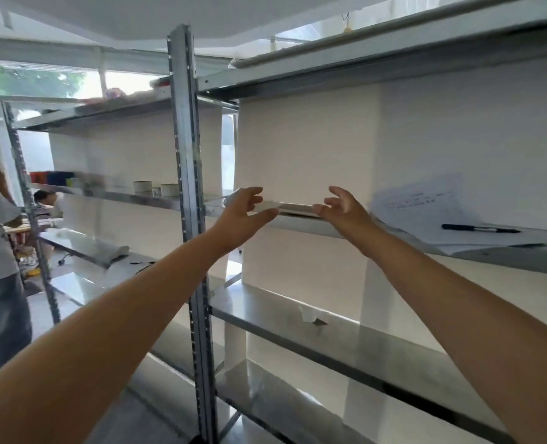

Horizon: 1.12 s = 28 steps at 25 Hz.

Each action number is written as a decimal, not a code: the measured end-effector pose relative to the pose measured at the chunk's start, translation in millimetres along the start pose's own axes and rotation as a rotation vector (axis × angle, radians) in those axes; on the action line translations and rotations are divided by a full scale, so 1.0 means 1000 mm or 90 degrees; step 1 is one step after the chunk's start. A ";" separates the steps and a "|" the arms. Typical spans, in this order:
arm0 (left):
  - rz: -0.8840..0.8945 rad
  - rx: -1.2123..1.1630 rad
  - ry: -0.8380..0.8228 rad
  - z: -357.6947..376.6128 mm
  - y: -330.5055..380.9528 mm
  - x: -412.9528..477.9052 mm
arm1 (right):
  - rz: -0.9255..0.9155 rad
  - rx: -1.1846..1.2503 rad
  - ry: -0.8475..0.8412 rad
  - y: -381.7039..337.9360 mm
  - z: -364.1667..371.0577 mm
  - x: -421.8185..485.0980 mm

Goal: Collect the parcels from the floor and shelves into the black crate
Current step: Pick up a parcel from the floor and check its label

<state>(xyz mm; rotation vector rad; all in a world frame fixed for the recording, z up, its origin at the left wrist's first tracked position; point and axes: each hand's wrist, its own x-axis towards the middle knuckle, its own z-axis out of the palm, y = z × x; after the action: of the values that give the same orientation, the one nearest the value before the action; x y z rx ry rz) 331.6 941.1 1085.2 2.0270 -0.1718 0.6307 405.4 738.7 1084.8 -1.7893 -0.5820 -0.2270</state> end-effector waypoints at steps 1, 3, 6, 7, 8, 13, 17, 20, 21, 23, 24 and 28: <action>-0.002 -0.021 -0.009 0.004 -0.003 -0.003 | 0.013 -0.009 0.016 0.000 -0.004 -0.010; -0.001 -0.045 -0.035 0.013 -0.007 -0.005 | 0.022 -0.039 0.042 0.002 -0.010 -0.033; 0.014 -0.078 -0.060 0.034 -0.005 0.003 | 0.031 -0.087 0.062 0.002 -0.023 -0.074; 0.023 -0.094 -0.083 0.048 -0.001 0.004 | 0.039 -0.101 0.078 0.001 -0.032 -0.088; 0.033 -0.111 -0.113 0.064 0.005 0.003 | 0.053 -0.116 0.099 0.000 -0.045 -0.103; 0.037 -0.224 -0.307 0.169 0.058 -0.044 | 0.173 -0.165 0.277 -0.006 -0.138 -0.193; 0.059 -0.257 -0.401 0.239 0.119 -0.095 | 0.241 -0.192 0.401 -0.017 -0.210 -0.279; 0.093 -0.275 -0.463 0.287 0.174 -0.138 | 0.262 -0.216 0.463 -0.025 -0.263 -0.349; 0.104 -0.282 -0.476 0.301 0.190 -0.151 | 0.269 -0.222 0.476 -0.028 -0.279 -0.370; 0.122 -0.287 -0.504 0.330 0.220 -0.180 | 0.289 -0.235 0.509 -0.034 -0.307 -0.415; 0.125 -0.290 -0.520 0.345 0.235 -0.196 | 0.299 -0.242 0.535 -0.037 -0.322 -0.440; 0.138 -0.306 -0.588 0.397 0.289 -0.259 | 0.363 -0.251 0.639 -0.052 -0.375 -0.528</action>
<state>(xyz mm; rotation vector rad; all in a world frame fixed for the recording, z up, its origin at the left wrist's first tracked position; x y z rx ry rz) 147.1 420.7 1021.2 1.6875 -0.9928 -0.2590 -19.7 252.9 1009.1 -1.8475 0.7175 -0.8073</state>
